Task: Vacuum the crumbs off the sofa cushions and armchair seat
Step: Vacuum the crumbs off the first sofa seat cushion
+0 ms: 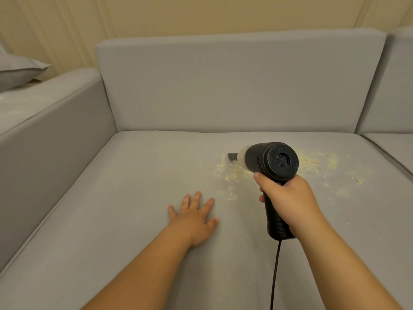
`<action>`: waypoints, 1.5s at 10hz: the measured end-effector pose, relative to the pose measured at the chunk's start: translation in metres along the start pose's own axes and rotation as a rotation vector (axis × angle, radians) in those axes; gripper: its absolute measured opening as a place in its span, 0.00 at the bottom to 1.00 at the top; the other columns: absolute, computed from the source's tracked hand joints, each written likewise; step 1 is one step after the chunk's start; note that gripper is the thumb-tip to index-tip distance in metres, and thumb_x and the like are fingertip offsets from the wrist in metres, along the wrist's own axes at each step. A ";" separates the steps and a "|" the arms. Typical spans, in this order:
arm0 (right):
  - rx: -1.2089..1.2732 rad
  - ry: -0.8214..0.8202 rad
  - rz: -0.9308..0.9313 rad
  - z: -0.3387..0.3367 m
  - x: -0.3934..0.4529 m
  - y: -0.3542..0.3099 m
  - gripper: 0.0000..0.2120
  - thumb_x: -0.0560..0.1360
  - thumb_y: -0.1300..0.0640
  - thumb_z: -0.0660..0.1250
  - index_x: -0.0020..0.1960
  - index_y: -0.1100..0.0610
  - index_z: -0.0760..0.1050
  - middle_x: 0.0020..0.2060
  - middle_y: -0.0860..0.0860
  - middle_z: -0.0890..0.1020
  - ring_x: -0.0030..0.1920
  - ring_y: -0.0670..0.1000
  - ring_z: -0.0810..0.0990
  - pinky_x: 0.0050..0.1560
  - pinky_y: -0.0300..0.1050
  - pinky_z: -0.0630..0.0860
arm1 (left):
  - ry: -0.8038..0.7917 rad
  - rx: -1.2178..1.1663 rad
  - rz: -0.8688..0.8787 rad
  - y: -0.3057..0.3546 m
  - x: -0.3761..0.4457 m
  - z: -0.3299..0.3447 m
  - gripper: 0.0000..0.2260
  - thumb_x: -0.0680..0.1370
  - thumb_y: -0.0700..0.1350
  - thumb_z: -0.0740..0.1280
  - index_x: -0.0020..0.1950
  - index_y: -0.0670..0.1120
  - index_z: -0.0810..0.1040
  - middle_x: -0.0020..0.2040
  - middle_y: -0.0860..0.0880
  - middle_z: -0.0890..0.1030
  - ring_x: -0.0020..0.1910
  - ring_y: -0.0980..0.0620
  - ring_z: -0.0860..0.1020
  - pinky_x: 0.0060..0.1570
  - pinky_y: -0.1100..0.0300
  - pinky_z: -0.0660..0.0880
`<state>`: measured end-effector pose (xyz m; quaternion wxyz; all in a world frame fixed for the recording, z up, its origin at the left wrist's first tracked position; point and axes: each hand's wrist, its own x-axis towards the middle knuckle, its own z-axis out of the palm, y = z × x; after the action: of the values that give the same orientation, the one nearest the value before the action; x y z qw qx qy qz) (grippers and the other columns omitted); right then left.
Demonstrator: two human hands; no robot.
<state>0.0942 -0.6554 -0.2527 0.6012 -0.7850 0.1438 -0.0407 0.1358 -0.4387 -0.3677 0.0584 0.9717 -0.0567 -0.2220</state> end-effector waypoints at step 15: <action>0.003 0.077 -0.027 -0.006 0.005 0.007 0.05 0.76 0.50 0.74 0.46 0.51 0.82 0.35 0.52 0.86 0.44 0.56 0.88 0.48 0.52 0.83 | -0.016 0.018 0.005 -0.002 0.001 0.002 0.30 0.84 0.66 0.48 0.83 0.65 0.39 0.84 0.54 0.35 0.83 0.47 0.35 0.76 0.28 0.39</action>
<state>0.0959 -0.6644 -0.2584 0.5960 -0.7837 0.1562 -0.0789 0.1357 -0.4370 -0.3700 0.0500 0.9702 -0.0618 -0.2289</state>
